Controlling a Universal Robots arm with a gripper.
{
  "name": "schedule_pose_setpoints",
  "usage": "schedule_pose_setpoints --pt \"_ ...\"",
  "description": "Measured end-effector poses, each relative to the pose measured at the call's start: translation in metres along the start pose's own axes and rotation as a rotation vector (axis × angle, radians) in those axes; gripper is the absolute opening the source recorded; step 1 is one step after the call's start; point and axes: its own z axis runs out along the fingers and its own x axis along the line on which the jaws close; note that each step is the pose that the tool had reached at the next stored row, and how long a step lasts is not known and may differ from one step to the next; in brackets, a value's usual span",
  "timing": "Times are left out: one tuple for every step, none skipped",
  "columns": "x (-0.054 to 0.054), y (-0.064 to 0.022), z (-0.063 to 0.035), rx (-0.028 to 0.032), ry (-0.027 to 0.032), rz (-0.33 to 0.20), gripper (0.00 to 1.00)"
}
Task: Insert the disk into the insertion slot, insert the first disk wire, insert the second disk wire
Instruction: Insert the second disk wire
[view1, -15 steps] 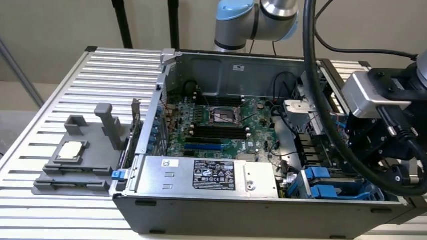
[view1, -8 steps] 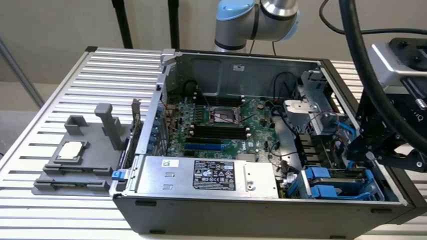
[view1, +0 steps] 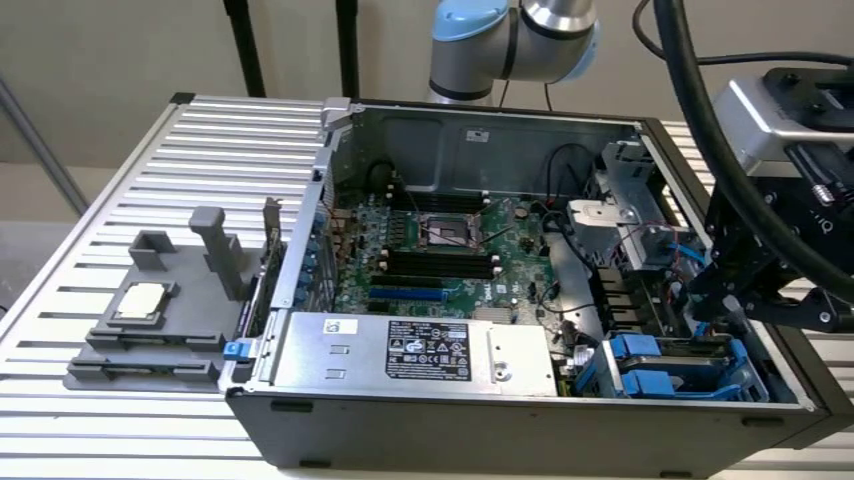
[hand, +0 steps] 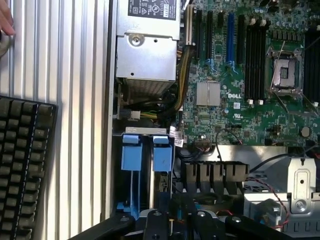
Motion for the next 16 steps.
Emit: schedule_pose_setpoints --pt "-0.001 0.0001 0.0001 0.0001 0.0009 0.0 0.27" --pt "-0.002 0.0001 0.0001 0.0001 0.0017 0.0 0.27" --pt "-0.002 0.0002 0.0003 0.0002 0.0027 0.0 0.33" --pt "-0.002 0.0001 0.0005 0.0004 0.0051 0.0 0.33" --pt "-0.002 0.0001 0.001 0.0008 0.0077 0.0 0.33" --pt "-0.002 0.0002 0.0019 0.0017 0.0106 0.0 0.39" --pt "-0.002 0.0002 0.0031 0.0026 0.0136 0.0 0.39" --pt "-0.002 0.0002 0.0042 0.0033 0.0173 0.0 0.39" --pt "-0.002 0.0002 0.0053 0.004 0.021 0.0 0.39" --pt "-0.003 0.0002 0.0065 0.0046 0.0253 0.0 0.39" --pt "-0.005 0.0002 0.0073 0.005 0.0306 0.0 0.39" --pt "-0.007 0.0002 0.0084 0.0053 0.0371 0.0 0.39" --pt "-0.009 0.0002 0.0093 0.0055 0.0451 0.0 0.39" --pt "-0.012 0.0002 0.0101 0.0057 0.0535 0.0 0.39" --pt "-0.014 0.0002 0.011 0.0056 0.0629 0.0 0.39" --pt "-0.017 0.0001 0.0116 0.0056 0.0728 0.0 0.39"
